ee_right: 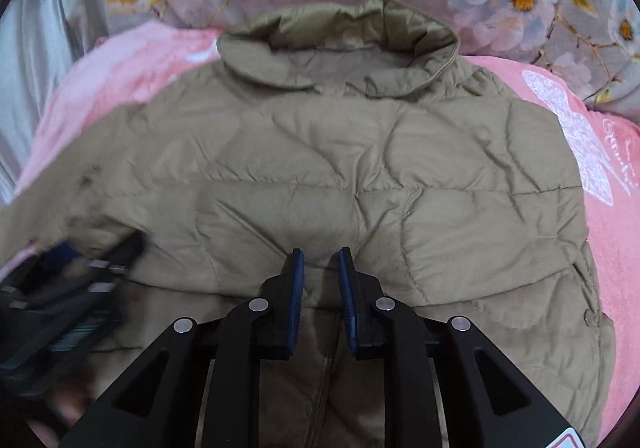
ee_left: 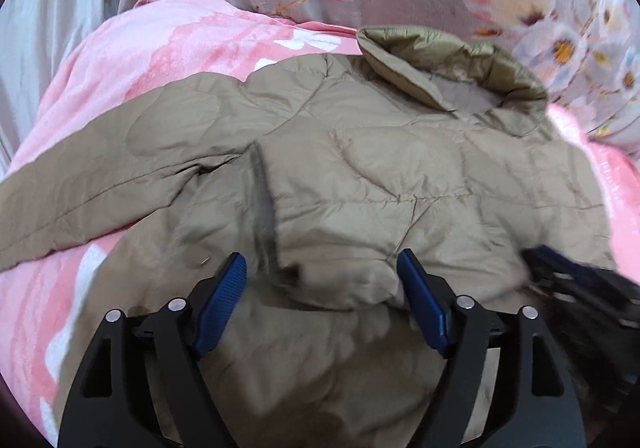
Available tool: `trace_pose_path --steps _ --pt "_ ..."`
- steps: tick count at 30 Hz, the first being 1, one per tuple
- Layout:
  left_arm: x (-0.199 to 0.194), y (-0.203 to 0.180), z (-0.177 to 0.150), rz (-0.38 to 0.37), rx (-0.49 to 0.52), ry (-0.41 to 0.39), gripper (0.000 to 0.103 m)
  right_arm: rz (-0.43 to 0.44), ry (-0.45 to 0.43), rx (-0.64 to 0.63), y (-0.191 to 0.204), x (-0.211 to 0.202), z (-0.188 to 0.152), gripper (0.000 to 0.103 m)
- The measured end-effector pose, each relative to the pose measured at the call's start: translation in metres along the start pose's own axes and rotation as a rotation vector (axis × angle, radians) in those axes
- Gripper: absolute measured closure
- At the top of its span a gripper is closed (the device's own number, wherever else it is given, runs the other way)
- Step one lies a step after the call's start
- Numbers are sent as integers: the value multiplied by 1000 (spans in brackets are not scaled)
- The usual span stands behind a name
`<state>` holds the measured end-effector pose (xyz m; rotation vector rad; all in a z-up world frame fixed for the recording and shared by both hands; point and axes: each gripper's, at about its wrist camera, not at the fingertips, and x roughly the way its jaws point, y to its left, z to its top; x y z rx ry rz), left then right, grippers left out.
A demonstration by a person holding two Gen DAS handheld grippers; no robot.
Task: Fold large clothes
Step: 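Reach the left tool to the other sleeve cuff and grasp it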
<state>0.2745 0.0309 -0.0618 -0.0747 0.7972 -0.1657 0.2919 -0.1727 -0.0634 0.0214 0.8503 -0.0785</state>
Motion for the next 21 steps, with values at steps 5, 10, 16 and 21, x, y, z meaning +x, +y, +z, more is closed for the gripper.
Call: trace_pose_path --steps 5,10,16,21 --pt "-51 59 -13 -61 -107 -31 12 -9 -21 -3 0 3 -5 87" --pt "-79 169 -41 -6 -365 -20 11 -37 -32 -24 5 2 -6 87" --pt "-86 312 -73 206 -667 -21 11 -56 -36 -38 7 2 -7 87" --pt "-80 362 -77 161 -835 -59 12 -69 -38 -44 10 2 -8 87"
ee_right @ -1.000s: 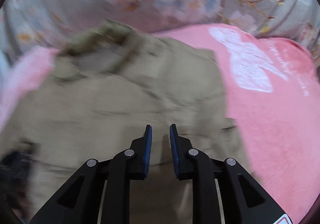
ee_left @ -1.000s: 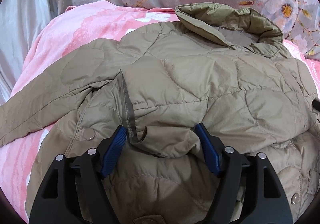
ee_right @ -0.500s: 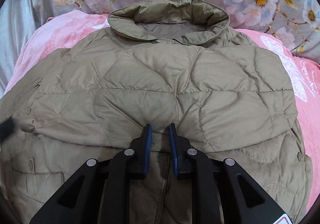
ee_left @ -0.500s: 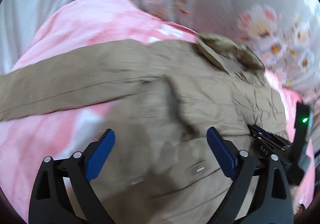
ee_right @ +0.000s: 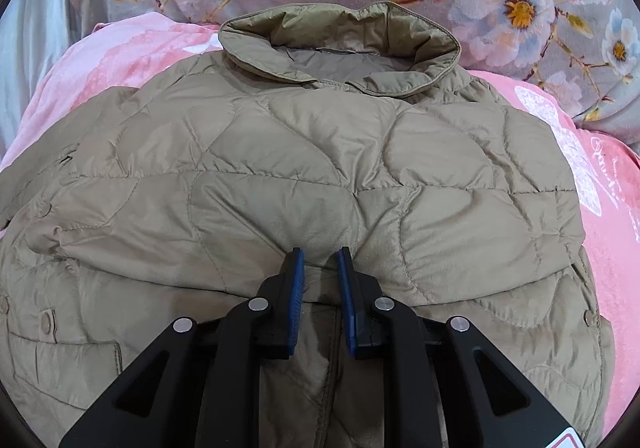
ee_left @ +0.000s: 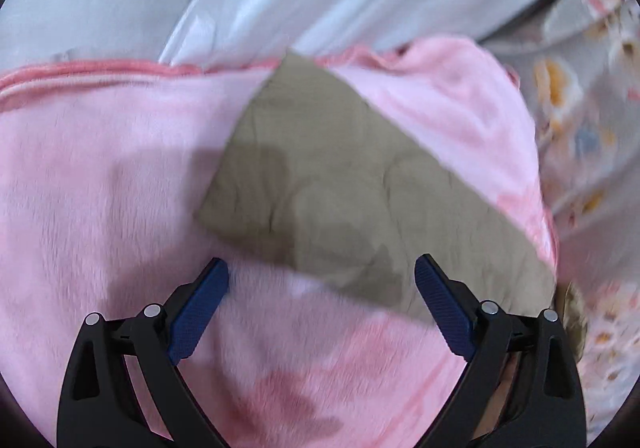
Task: Fold large clothes
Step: 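Reach the left tool to the other sleeve cuff and grasp it, then fold the held sleeve across the jacket body with the left tool, release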
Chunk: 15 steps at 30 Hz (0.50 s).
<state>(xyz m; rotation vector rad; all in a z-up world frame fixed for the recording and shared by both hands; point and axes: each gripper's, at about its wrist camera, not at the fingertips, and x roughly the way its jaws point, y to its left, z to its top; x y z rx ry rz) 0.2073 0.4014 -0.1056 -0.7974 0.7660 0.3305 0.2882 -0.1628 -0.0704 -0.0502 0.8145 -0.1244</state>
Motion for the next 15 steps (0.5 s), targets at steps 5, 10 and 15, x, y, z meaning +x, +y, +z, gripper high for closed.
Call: trace_pose_path --steps 5,10,15 --pt "15 -35 7 4 73 20 93 -5 -4 1 2 -1 0 86" --pt "-25 -97 11 -98 222 -96 99 -10 -11 2 2 -2 0 85" --pt "-86 -211 -23 -270 457 -161 100 32 -34 60 -9 -16 -3 84"
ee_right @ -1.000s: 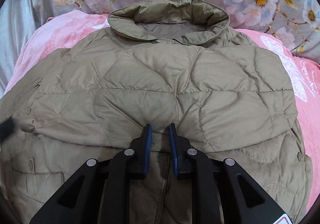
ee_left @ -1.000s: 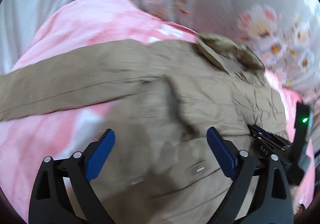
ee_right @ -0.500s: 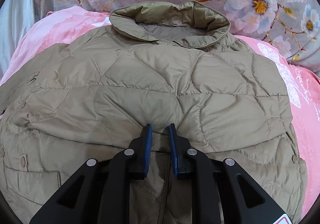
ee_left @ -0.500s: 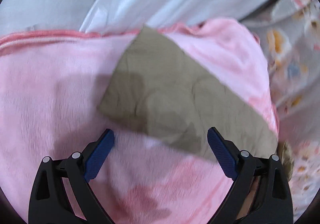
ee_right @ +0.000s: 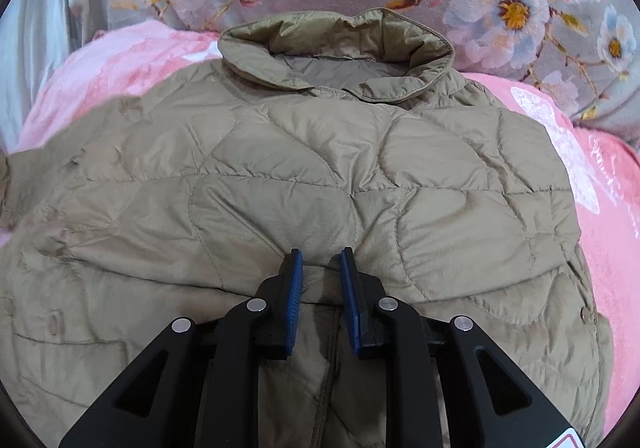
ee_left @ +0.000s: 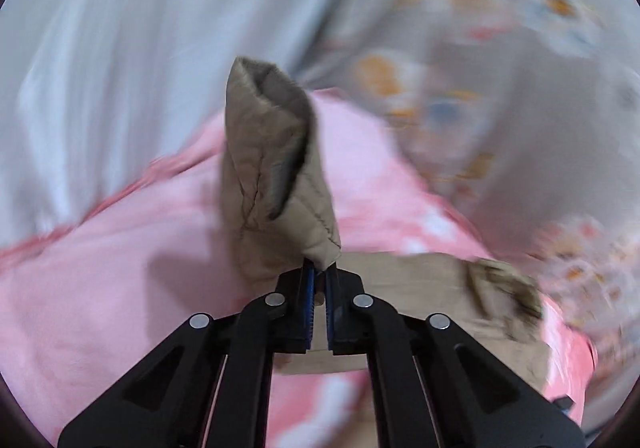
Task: Fold large clothes
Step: 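Fold the held sleeve across the jacket body with the left tool, release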
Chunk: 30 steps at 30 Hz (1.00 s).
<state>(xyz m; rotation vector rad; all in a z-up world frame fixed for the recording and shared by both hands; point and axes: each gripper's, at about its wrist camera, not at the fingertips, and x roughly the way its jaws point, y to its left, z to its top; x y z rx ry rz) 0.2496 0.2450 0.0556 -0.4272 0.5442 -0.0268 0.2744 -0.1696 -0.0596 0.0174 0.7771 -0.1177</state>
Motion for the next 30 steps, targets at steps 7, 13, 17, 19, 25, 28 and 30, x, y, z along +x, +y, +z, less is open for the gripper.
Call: trace_pose_path --steps 7,13,17,19,25,28,30 --pt "-25 -165 -30 -225 263 12 100 27 -46 102 -47 -73 -20 84" --pt "-22 -279 -120 -346 419 123 99 0 -63 190 -110 -117 -47 83" --pt "21 -318 -188 -359 427 278 95 -38 -57 217 -136 -129 -64 82" --pt "35 -322 -214 -362 416 342 64 -49 -47 228 -145 -132 -73 72" --pt "37 -306 -235 -420 360 389 25 -42 -70 261 -161 -137 -80 48" --pt "34 -278 -202 -449 311 346 18 6 -76 295 -169 -131 -68 47" --pt "41 -248 -171 -405 257 313 18 19 -74 299 -168 -124 -60 46"
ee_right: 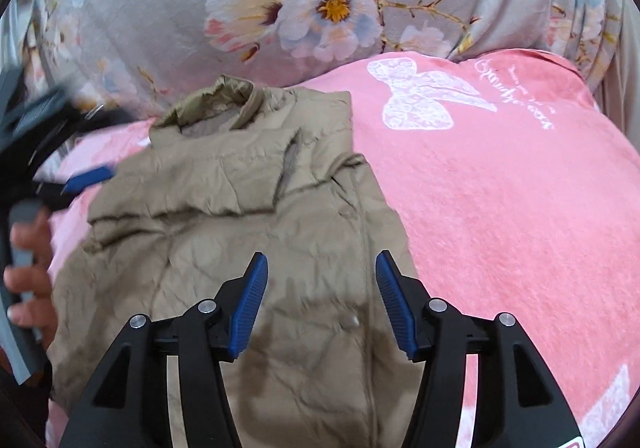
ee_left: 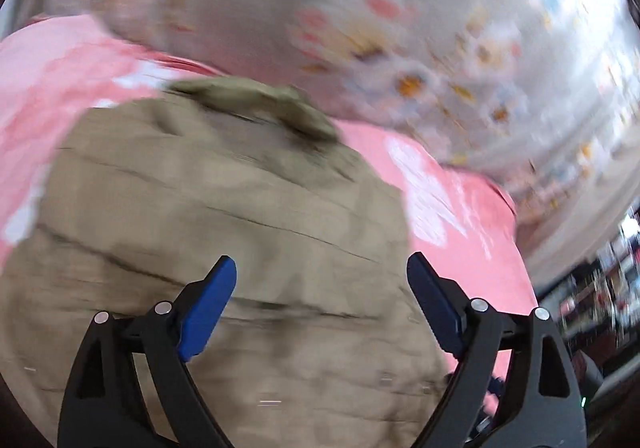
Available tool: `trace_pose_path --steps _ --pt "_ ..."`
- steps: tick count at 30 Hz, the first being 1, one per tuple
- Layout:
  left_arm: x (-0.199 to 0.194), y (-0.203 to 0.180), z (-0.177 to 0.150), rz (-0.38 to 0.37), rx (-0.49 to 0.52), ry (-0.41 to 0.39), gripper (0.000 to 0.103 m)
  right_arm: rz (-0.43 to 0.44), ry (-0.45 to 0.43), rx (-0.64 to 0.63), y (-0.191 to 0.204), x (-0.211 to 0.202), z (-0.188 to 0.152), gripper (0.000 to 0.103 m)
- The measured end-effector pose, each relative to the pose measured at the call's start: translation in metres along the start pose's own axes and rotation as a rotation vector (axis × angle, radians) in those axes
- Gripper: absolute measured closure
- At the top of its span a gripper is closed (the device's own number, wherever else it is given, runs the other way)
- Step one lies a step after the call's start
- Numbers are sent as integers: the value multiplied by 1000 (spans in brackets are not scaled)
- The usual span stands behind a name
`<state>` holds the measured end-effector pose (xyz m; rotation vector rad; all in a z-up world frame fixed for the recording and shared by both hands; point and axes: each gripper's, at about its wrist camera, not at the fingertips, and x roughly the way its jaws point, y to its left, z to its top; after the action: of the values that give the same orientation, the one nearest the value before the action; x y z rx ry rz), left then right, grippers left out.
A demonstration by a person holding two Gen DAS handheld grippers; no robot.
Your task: Fold large clothes
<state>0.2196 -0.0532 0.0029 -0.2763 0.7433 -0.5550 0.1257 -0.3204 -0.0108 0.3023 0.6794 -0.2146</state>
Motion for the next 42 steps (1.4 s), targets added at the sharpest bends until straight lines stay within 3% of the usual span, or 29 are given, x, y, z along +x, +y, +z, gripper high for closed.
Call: trace_pose_path --steps 3,6,8,13,15,16,17,21,24,26,28,31,35,39,42 --pt "-11 65 28 93 -119 -41 19 55 33 36 5 25 16 46" --pt "-13 129 41 138 -270 -33 23 111 76 76 12 51 27 46" --pt "-9 164 39 137 -368 -17 26 121 94 77 20 68 35 46" --pt "9 199 33 103 -487 34 35 88 143 55 40 108 48 46" --pt "13 203 32 117 -506 26 38 76 170 34 46 119 49 58" --pt "15 206 34 118 -515 21 39 59 170 15 49 121 52 74" --pt "16 207 36 129 -523 11 40 41 155 -9 51 118 58 95" --pt "21 207 46 178 -499 -11 40 44 28 -37 45 81 96 101" --pt "32 203 48 230 -458 9 47 12 -28 -72 40 62 119 101" --pt "36 201 47 240 -438 17 50 -30 -24 -101 38 64 122 102" --pt "37 198 47 276 -405 10 60 -125 -6 -146 36 79 113 102" --pt "36 196 48 381 -351 -15 75 -234 27 -151 24 103 96 103" --pt "46 194 45 433 -271 5 79 -188 127 -77 -4 132 74 103" --pt "52 189 42 470 -222 -1 79 -139 109 -12 -12 129 67 103" --pt "54 188 41 483 -204 -9 79 -23 58 67 -10 107 73 85"
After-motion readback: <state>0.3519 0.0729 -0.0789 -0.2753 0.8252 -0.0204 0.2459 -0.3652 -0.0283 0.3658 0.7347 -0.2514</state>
